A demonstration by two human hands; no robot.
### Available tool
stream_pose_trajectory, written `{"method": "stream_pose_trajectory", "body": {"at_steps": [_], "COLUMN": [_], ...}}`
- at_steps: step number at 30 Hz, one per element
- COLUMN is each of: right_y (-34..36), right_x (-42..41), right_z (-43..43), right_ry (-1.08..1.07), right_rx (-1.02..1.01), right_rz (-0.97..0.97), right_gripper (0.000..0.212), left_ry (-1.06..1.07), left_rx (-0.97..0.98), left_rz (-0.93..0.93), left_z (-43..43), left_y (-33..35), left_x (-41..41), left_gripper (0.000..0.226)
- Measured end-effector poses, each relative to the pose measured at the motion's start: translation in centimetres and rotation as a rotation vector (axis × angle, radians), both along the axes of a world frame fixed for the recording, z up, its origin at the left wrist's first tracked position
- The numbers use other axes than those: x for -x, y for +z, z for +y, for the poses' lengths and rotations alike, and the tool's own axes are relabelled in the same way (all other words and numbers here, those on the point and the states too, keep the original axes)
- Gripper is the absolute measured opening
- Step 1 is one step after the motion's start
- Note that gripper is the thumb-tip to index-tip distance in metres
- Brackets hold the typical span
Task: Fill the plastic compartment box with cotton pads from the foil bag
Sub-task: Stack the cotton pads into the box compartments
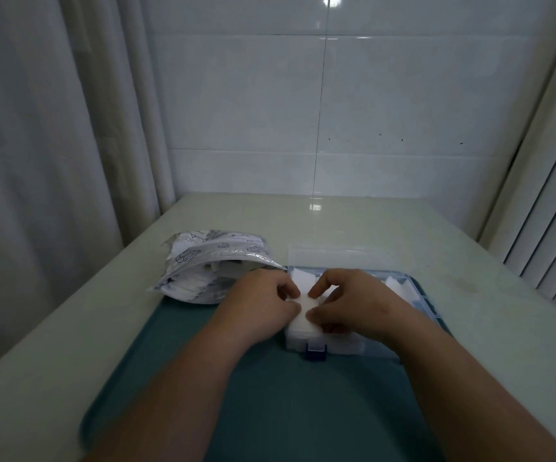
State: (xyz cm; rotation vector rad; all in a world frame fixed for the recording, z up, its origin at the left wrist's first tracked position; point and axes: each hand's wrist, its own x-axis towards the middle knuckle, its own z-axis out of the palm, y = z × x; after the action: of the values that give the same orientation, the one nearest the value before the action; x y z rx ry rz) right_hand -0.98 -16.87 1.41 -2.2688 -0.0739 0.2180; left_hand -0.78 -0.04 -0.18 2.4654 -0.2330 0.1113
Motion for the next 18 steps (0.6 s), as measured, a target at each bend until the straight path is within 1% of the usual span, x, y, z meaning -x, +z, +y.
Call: {"method": "stream_pose_trajectory", "body": {"at_steps": [2, 4, 6, 8, 9, 11, 13, 16, 18], "right_y": [0.02, 0.03, 0.03, 0.05, 0.06, 0.00, -0.05, -0.18, -0.22], "right_x": [0.05, 0.12, 0.19, 0.17, 0.12, -0.05, -0.12, -0.10, -0.10], "right_z": [-0.05, -0.11, -0.13, -0.16, -0.12, -0.03, 0.03, 0.03, -0.01], "right_ry": [0.007, 0.014, 0.036, 0.061, 0.067, 0.071, 0.068, 0.042, 0.018], "right_rx": [0.015, 0.021, 0.076, 0.150, 0.162, 0.167, 0.177, 0.071, 0.012], "right_rz": [-0.009, -0.016, -0.031, -0.047, -0.052, -0.053, -0.058, -0.084, -0.103], "right_gripper": [0.022, 0.024, 0.029, 0.040, 0.046, 0.052, 0.044, 0.017, 0.003], "left_ry": [-0.006, -0.011, -0.021, -0.038, -0.045, -0.049, -0.047, -0.044, -0.028], "left_rx": [0.016, 0.013, 0.017, 0.027, 0.021, -0.008, -0.016, 0.006, 0.040], "left_rz": [0.010, 0.019, 0.029, 0.048, 0.052, 0.050, 0.047, 0.031, 0.000], "left_z": [0.14, 0.16, 0.13, 0.06, 0.04, 0.02, 0.03, 0.08, 0.01], "left_y": [0.07, 0.10, 0.08, 0.07, 0.07, 0.08, 0.04, -0.05, 0.03], "left_x": [-0.06, -0.06, -0.02, 0.05, 0.06, -0.01, 0.04, 0.03, 0.00], "left_gripper": [0.016, 0.017, 0.030, 0.046, 0.049, 0.044, 0.038, 0.031, 0.019]}}
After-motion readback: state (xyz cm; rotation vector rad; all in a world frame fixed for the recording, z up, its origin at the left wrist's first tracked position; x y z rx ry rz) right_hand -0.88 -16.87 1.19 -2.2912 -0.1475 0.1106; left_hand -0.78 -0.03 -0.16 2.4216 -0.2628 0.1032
